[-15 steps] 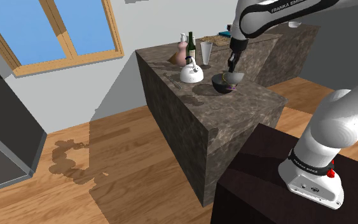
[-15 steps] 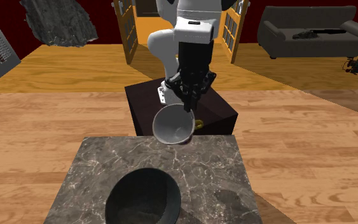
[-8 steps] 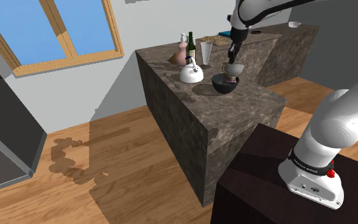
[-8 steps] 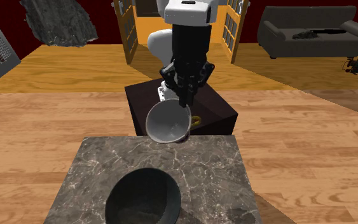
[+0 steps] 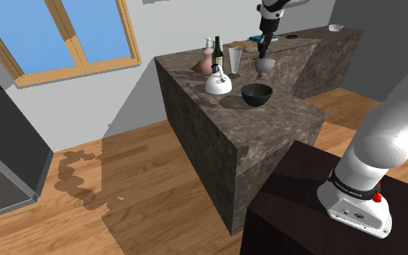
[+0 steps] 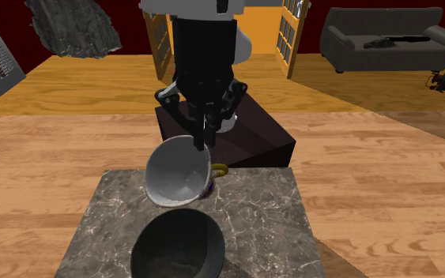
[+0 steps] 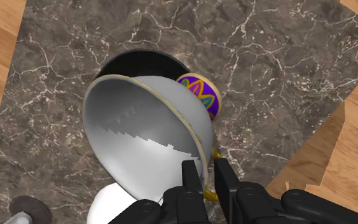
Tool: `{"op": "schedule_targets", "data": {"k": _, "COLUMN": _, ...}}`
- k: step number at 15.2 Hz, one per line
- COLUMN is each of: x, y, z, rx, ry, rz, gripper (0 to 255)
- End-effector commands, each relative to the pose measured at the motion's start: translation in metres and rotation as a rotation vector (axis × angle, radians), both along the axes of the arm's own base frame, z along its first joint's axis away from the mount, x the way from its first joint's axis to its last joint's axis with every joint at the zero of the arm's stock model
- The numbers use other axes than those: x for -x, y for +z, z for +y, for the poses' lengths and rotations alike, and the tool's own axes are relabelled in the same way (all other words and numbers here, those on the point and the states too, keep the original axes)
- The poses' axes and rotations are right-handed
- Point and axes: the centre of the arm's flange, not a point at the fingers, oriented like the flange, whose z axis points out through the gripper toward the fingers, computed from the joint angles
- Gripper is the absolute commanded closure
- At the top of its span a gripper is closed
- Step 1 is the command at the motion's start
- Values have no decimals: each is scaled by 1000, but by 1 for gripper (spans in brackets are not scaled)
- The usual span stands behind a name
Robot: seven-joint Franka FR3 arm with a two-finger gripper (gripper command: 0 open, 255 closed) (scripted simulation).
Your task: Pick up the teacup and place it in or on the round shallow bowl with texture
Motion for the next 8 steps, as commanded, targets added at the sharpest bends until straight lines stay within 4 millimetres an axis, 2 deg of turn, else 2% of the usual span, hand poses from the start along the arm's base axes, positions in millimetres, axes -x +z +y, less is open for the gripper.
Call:
{"op": "schedule_targets", "data": {"k": 1, "x": -18, "y": 10, "z": -23, "rx": 2, "ry": 2, "rz": -1, "gripper": 255}}
{"op": "schedule_targets", "data": {"k": 2, "x": -29, "y": 17, "z": -38, "rx": 2, "ry": 2, "rz": -1, "gripper": 255}}
{"op": "schedule_targets", "data": {"k": 8, "x": -29, "y": -15, "z": -38, "rx": 2, "ry": 1, "rz": -1, "gripper": 255}}
